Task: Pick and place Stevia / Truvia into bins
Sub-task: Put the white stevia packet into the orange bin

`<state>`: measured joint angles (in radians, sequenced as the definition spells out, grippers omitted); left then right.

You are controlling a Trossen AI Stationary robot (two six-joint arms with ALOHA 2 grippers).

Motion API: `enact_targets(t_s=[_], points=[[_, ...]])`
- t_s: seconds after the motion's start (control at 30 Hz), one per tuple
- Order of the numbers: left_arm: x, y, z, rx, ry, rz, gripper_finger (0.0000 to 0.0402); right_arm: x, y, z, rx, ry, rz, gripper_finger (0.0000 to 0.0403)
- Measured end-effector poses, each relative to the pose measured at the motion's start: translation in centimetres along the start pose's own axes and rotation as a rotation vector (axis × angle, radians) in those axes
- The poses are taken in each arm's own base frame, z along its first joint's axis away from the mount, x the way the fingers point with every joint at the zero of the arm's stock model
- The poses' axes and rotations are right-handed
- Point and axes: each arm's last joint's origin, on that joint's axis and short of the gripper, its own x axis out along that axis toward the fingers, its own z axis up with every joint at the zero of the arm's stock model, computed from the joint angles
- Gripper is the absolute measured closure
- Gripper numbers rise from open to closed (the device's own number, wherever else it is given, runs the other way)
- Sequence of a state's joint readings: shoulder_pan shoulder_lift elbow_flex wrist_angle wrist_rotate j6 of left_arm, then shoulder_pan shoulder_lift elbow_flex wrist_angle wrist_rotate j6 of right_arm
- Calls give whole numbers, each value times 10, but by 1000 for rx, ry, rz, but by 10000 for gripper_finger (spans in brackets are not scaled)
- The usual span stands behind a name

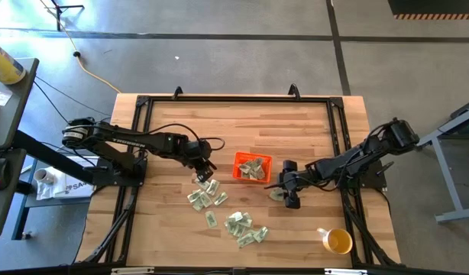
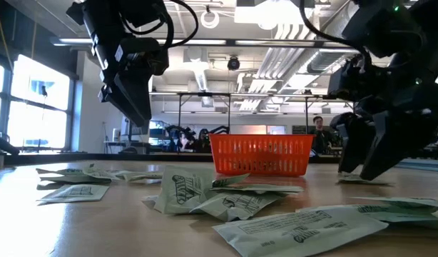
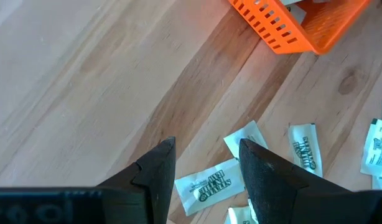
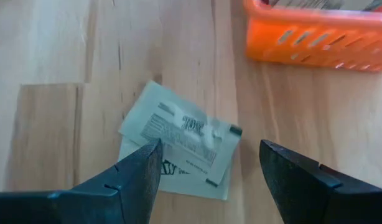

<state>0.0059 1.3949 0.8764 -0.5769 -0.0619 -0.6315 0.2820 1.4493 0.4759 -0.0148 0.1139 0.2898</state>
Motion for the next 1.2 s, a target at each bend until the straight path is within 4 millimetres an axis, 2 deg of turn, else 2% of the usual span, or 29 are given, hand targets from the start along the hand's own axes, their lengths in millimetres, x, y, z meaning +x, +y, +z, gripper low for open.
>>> enact_targets(t_s=[0.23,0.6,0.77,1.07,1.13,1.2], points=[[0,0,0,1,0,1,190,6,3,5,38,-40,48,144],[0,0,0,-1,-1,0,190,6,1,3,215,-41,-6,154],[0,0,0,-1,-1,0,190,6,-2,1,251,-38,-85,212],[0,0,0,-5,2,-2,190,5,-9,-1,361,-22,-121,374],[0,0,0,-6,5,-7,190,2,-9,0,403,-35,-121,393],[0,0,0,-6,9,-12,190,-4,-11,1,440,-57,-144,389]])
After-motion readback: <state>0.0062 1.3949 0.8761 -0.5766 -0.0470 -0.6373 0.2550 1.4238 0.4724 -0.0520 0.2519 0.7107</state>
